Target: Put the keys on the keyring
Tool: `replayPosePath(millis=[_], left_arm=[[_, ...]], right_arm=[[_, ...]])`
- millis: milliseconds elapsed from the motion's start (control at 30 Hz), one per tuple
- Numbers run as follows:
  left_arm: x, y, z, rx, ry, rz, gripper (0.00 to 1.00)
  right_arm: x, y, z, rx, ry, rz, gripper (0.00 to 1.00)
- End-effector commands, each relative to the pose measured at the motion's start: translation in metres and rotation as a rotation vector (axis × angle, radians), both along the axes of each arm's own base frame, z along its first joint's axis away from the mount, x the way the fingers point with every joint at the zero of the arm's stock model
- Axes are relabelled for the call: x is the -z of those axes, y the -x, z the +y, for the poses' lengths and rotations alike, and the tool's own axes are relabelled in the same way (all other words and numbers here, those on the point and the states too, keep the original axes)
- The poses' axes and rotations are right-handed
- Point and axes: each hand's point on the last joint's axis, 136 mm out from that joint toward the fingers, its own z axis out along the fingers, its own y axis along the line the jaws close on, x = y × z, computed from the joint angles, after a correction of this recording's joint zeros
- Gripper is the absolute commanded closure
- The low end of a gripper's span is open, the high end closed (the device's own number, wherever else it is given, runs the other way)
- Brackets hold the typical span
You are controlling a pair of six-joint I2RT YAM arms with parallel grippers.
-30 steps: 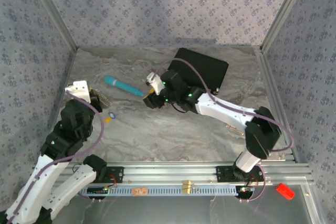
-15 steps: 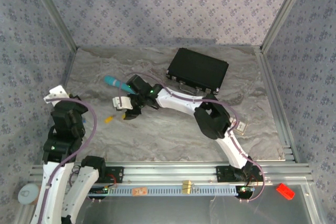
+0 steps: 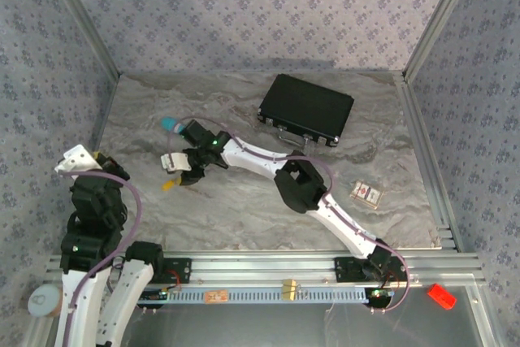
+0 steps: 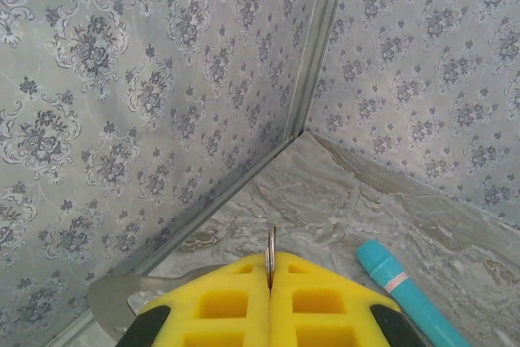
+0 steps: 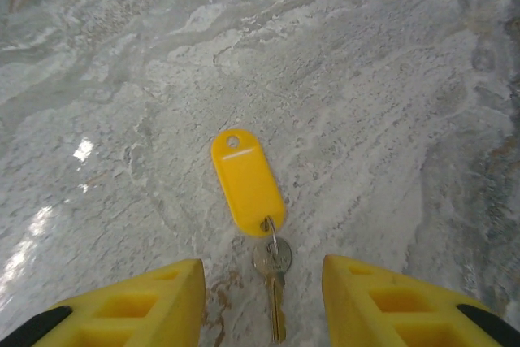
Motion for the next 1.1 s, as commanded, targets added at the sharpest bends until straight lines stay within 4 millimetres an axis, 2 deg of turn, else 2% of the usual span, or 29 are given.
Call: replayPosePath(millis=[0,167,333,633,767,900,1000,1067], left_arm=[[-0.002,0.003,0.001,-0.005,0.02,-0.028,1.0],[0.006,0.0,-0.003,0.01,0.051,-0.026,1.0],[0.008,0.0,-0.002,0.009,0.055,-0.027,1.0],[0.009,0.001,-0.003,0.013,0.053,-0.025,1.0],[0.007,0.001,-0.003,0.019,0.05,-0.028,1.0],[0.007,0.0,-0.007,0.042,0.039,-0.021,1.0],[0.01,-0.005,-0.013,0.083,0.029,-0.011,1.0],[0.014,-0.012,-0.024,0.152,0.029,-0.005,1.0]], right_arm=[[0.015,0.001,0.003,0.014,0.062,-0.034,0.58],[0.029,0.0,0.005,0.027,0.099,-0.061,0.61],[0.038,0.001,0.008,0.034,0.123,-0.094,0.67],[0.031,-0.001,0.012,0.033,0.105,-0.098,0.87],[0.016,0.004,0.011,0.024,0.098,-0.089,0.97],[-0.009,0.008,0.001,0.018,0.102,-0.099,1.0],[-0.032,0.013,-0.02,0.007,0.12,-0.099,1.0],[-0.047,0.019,-0.039,0.032,0.119,-0.077,1.0]])
